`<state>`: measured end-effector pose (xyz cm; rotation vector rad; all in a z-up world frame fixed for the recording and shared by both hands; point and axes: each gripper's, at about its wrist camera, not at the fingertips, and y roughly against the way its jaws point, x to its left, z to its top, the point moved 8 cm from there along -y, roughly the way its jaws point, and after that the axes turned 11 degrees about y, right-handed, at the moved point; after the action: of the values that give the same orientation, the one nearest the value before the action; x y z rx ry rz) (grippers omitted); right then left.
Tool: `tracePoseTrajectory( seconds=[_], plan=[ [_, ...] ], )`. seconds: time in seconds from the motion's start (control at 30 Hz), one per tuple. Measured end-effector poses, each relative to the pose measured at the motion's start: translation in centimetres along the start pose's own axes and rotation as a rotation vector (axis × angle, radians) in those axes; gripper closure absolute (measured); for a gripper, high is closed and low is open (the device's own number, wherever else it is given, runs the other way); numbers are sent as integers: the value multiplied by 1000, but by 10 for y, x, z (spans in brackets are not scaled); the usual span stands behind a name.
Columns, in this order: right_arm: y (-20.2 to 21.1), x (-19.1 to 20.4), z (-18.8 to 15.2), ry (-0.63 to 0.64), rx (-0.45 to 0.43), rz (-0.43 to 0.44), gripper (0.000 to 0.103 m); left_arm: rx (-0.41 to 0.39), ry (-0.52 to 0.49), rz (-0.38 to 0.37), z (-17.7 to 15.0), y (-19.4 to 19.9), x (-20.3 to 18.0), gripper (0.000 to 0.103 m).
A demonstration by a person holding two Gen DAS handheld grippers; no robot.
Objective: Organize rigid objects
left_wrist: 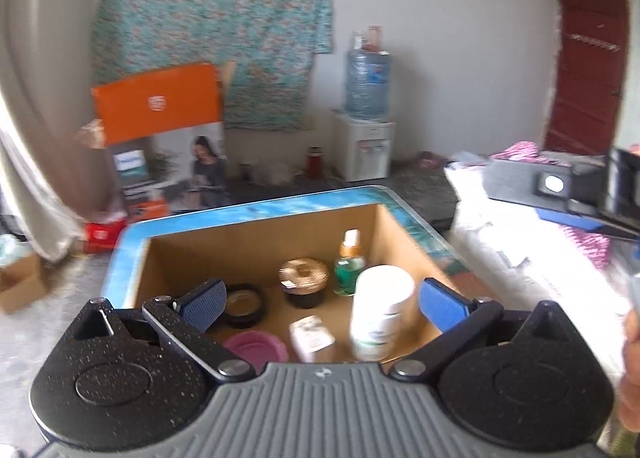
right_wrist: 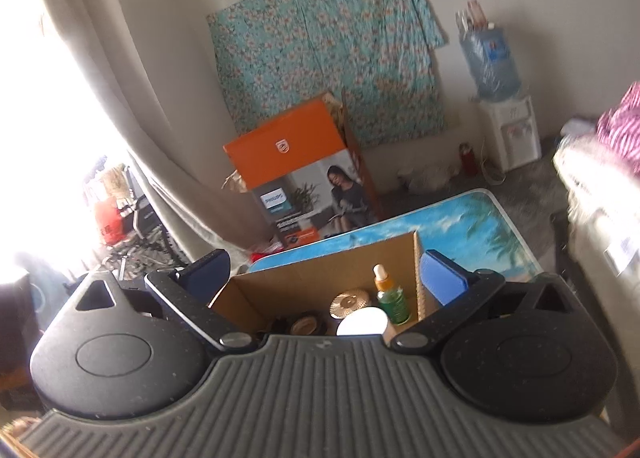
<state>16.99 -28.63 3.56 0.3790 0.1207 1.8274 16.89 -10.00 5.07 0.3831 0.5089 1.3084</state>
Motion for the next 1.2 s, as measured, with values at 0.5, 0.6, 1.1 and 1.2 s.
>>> tracePoseTrajectory(
  seconds=[0.5,0.6,1.1,1.2],
  plan=[
    [19,7,-48,91,96,-258,1,64,4,118,-24,-6,27,0],
    [14,9,-57,132,127,-283,1,76,38,123,-30,-6,34,0],
    [-33,38,-79,281,280,-284,1,123,100,197,-45,-5,58,0],
    [-37,39,-81,285,290,-300,1,126,109,198,-43,-7,59,0]
  ],
)
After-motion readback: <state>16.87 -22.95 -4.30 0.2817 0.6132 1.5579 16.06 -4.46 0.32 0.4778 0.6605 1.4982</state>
